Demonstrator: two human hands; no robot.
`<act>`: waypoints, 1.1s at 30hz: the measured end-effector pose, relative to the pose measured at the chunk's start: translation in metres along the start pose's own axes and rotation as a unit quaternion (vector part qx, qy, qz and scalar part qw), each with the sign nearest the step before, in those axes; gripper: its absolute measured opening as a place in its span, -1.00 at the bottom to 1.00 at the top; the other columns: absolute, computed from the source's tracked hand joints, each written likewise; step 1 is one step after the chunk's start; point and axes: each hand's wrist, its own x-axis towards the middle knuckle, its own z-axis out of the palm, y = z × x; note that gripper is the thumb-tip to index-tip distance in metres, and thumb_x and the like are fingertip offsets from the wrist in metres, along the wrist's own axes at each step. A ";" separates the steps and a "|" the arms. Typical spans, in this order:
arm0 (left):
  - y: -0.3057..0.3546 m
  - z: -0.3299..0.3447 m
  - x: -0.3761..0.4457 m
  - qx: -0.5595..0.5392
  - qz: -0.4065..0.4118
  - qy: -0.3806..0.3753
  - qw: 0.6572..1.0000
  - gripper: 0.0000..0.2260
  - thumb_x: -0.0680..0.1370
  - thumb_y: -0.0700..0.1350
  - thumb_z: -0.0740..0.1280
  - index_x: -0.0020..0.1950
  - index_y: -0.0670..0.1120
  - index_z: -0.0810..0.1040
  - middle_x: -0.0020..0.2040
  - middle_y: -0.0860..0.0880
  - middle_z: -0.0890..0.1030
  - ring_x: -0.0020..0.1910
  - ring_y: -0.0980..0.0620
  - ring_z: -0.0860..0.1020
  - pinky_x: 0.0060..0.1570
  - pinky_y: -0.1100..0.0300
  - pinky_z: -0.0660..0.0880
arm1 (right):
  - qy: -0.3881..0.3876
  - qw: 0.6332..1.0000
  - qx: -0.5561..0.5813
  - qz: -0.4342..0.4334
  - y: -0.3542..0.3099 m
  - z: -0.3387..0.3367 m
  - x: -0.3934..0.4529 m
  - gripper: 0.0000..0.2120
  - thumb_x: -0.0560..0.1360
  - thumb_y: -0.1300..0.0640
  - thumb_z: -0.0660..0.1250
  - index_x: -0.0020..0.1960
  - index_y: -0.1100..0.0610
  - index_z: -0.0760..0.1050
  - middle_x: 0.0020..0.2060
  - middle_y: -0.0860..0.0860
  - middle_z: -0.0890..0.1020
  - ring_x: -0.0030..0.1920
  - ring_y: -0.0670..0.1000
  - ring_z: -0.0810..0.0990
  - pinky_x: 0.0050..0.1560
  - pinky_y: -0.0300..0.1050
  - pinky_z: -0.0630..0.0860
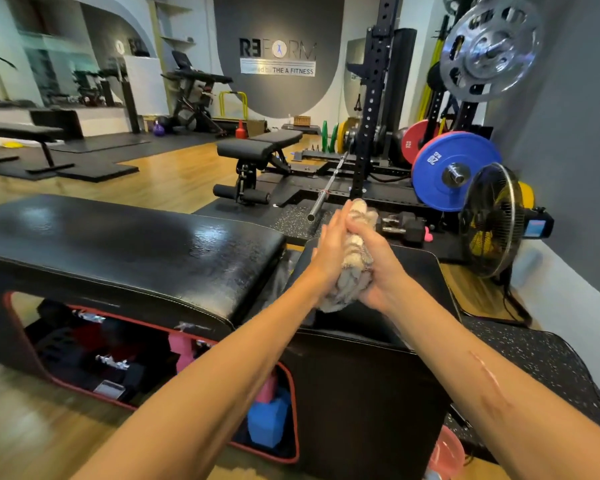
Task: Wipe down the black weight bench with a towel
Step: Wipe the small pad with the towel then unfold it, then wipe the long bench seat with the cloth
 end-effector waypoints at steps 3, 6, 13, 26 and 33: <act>0.010 -0.045 -0.013 -0.213 -0.075 -0.004 0.974 -0.51 0.65 0.05 -0.09 0.49 -0.10 0.34 0.24 -0.12 0.57 0.17 -0.02 0.57 0.09 0.06 0.50 | -0.013 0.996 -0.081 0.022 0.012 0.019 0.006 -0.66 0.54 -0.01 0.32 0.22 0.17 0.57 0.00 0.17 0.72 0.05 0.14 0.70 0.18 0.09 0.56; 0.014 -0.111 -0.021 -0.064 -0.055 0.105 0.991 -0.53 0.68 0.07 -0.07 0.33 -0.10 0.51 0.40 -0.06 0.46 0.39 -0.03 0.38 0.30 0.04 0.28 | -0.014 0.988 -0.151 0.020 0.020 0.037 0.019 -0.57 0.54 -0.04 0.31 0.33 0.15 0.49 0.09 0.18 0.69 0.11 0.17 0.66 0.27 0.13 0.51; 0.001 -0.286 -0.057 0.337 0.003 0.362 0.869 -0.65 0.66 -0.03 0.09 0.35 -0.11 0.50 0.33 -0.09 0.52 0.34 -0.11 0.43 0.33 0.04 0.28 | -0.118 0.827 -0.522 -0.172 0.046 0.086 0.060 -0.29 0.49 -0.07 0.27 0.58 -0.07 0.11 0.48 -0.11 0.28 0.44 -0.08 0.28 0.41 -0.07 0.24; -0.066 -0.305 -0.029 0.639 -0.031 0.227 0.734 -0.41 0.59 0.26 -0.18 0.58 0.07 0.10 0.59 -0.01 0.09 0.57 -0.09 0.03 0.47 -0.15 0.00 | -0.120 0.572 -0.800 -0.132 0.151 0.100 0.082 -0.36 0.54 -0.43 0.02 0.55 -0.36 -0.12 0.60 -0.18 -0.19 0.59 0.14 -0.26 0.49 0.36 -0.09; -0.059 -0.331 -0.012 0.619 -0.035 0.140 0.772 -0.48 0.64 0.20 -0.13 0.59 0.13 -0.09 0.61 0.03 -0.15 0.57 -0.06 -0.20 0.47 -0.20 -0.24 | -0.061 0.541 -0.833 -0.096 0.139 0.112 0.144 -0.36 0.53 -0.46 -0.05 0.55 -0.34 -0.06 0.61 -0.13 -0.02 0.59 0.16 -0.07 0.47 0.35 0.05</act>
